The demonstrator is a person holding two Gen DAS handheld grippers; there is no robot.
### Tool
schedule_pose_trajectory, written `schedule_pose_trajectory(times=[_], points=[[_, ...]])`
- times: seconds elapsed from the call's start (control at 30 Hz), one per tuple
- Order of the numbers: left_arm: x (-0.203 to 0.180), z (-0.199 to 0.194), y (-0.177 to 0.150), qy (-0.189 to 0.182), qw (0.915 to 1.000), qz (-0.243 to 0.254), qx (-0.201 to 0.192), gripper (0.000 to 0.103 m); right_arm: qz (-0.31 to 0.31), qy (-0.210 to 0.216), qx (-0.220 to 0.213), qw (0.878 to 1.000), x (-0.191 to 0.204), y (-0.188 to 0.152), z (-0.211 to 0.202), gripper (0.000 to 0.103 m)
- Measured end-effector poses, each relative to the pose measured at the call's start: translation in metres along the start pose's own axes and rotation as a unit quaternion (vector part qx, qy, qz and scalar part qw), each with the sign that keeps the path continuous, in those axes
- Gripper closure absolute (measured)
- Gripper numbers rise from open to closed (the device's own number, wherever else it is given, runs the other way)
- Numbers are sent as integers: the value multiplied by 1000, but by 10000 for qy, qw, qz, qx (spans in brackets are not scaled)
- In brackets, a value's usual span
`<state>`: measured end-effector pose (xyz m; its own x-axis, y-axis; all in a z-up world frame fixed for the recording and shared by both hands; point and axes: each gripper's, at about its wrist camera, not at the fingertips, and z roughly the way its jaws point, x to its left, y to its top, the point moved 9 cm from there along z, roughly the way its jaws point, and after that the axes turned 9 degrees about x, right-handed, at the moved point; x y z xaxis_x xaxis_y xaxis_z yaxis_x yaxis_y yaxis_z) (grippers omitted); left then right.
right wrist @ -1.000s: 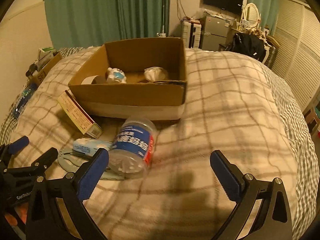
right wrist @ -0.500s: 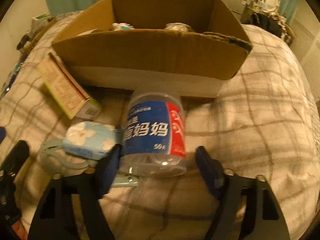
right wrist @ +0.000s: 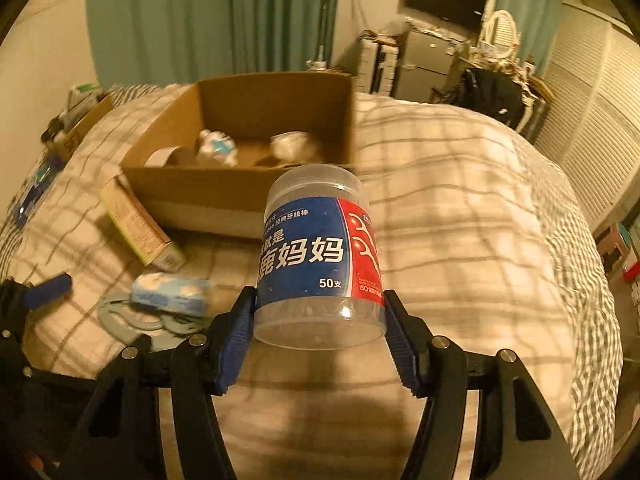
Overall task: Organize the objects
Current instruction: 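Grasp the blue tissue pack with the left tool while the right tool grasps the clear jar, then carry the tissue pack and jar into the box and open both tools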
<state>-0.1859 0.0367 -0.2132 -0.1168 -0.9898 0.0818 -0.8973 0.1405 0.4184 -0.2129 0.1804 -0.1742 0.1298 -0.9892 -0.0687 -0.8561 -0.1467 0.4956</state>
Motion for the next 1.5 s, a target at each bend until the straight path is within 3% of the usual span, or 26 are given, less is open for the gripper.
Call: schedule_pose_trajectory(times=[0.2, 0.43, 0.5, 0.6, 0.93, 1.23, 1.5], points=[[-22, 25, 19, 154, 9998, 110, 93, 0, 151, 305, 127, 9993, -11, -1, 14, 42], [-12, 48, 31, 330, 9983, -479, 75, 0, 97, 280, 219, 9993, -6, -3, 26, 42], [-13, 52, 27, 274, 9985, -455, 111, 17, 83, 258, 217, 9994, -6, -3, 26, 42], [-12, 48, 21, 105, 9987, -478, 116, 24, 74, 231, 184, 9995, -6, -4, 24, 42], [-13, -11, 7, -405, 9973, -544, -290, 25, -43, 90, -277, 9996, 3, -4, -12, 42], [0, -61, 4, -581, 9932, -668, -760, 26, 56, 21, -640, 9979, 3, -10, -57, 42], [5, -113, 21, -698, 9878, -585, -1265, 26, 50, 34, -1096, 9940, 3, -1, -109, 42]])
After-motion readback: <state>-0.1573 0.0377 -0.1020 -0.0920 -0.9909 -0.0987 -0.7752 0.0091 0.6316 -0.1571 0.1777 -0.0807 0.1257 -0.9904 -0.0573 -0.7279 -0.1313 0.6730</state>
